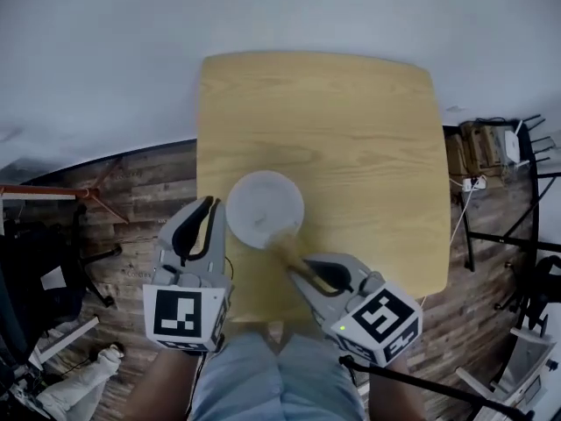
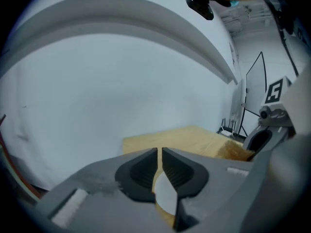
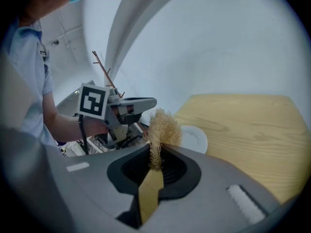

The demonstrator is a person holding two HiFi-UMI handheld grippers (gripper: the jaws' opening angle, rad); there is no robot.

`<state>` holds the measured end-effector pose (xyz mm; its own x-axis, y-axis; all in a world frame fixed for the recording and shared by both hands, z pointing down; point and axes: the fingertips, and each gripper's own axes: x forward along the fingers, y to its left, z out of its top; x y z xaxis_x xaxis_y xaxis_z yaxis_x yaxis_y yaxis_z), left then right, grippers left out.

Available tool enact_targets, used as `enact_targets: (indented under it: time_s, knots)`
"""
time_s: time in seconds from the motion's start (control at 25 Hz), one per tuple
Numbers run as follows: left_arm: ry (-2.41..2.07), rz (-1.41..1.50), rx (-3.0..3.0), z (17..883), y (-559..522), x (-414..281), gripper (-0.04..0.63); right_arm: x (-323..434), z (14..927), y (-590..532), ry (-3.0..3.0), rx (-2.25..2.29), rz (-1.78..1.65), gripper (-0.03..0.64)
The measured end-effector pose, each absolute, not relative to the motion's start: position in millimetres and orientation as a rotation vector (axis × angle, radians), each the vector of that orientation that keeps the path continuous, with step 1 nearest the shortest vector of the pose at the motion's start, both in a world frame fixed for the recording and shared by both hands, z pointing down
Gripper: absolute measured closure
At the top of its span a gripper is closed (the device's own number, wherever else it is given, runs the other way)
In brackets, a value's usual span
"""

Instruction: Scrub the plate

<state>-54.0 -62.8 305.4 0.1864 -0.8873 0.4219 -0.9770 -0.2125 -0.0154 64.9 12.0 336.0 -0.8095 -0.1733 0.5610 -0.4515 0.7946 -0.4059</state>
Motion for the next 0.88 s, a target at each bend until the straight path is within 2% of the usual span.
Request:
enact_targets:
  time_s: [0.16,0.24,0.52,0.88]
  knots:
    - [-1.911,0.365,2.245,245,-52,-38,0.545,74,291,-10,-2.602,0.528,0.603,0.574]
    - [-1.964,0.300,2.254,219,-44,-28,0.574,76,264,-19,-2.678,0.570,0.507,0.574]
    - [-2.153,0.093,2.259,136,-16,-9,0.574,73,151,-36,-2.911,0.814,0.124,0.574]
    - [-2.229,0.033,2.268,103,10,-17,0.574,47,115,-22,-2.908,0.935,-0.040,0.575]
